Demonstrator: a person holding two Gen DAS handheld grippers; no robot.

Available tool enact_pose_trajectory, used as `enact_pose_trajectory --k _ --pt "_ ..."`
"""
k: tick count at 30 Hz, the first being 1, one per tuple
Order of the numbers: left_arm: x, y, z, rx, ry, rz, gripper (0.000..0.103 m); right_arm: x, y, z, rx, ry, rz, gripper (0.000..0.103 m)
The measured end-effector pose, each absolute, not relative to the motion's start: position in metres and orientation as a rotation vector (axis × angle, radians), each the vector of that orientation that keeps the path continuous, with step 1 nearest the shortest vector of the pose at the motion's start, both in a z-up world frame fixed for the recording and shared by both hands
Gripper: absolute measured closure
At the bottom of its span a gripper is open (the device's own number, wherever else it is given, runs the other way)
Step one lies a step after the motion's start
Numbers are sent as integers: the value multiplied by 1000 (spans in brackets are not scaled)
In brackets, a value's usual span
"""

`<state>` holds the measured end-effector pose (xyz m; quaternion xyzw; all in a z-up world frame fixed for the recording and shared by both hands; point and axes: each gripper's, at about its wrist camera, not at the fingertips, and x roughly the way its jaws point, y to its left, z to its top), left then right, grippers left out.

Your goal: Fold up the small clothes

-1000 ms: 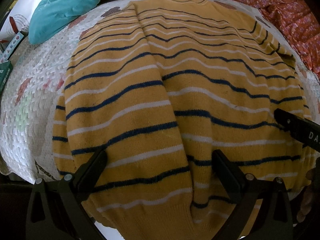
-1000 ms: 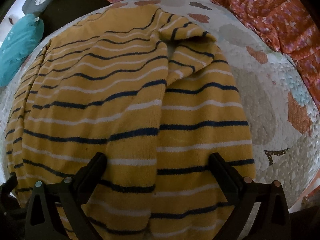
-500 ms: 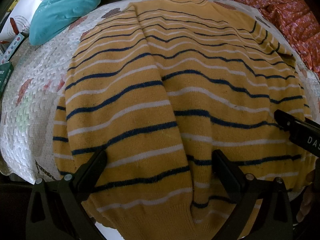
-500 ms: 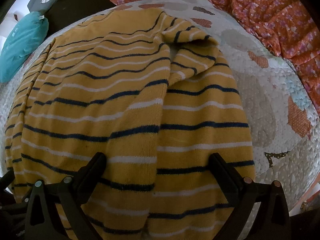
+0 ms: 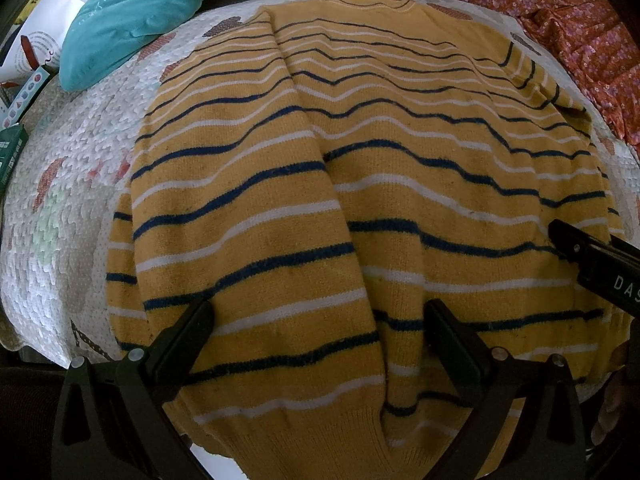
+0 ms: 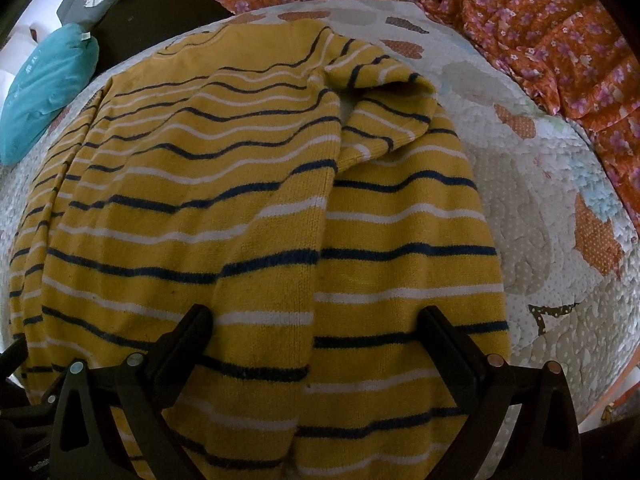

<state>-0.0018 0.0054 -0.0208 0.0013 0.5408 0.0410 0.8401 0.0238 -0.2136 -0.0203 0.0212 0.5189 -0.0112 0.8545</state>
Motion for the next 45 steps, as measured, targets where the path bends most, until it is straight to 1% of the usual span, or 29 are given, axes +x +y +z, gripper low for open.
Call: enact_pose_trajectory --k 9,45 --pt "-2 6 -20 4 1140 91 0 20 -213 -20 48 1062 -26 0" --pt "-7 -4 -23 30 1113 103 0 20 -212 -21 33 1045 -26 0"
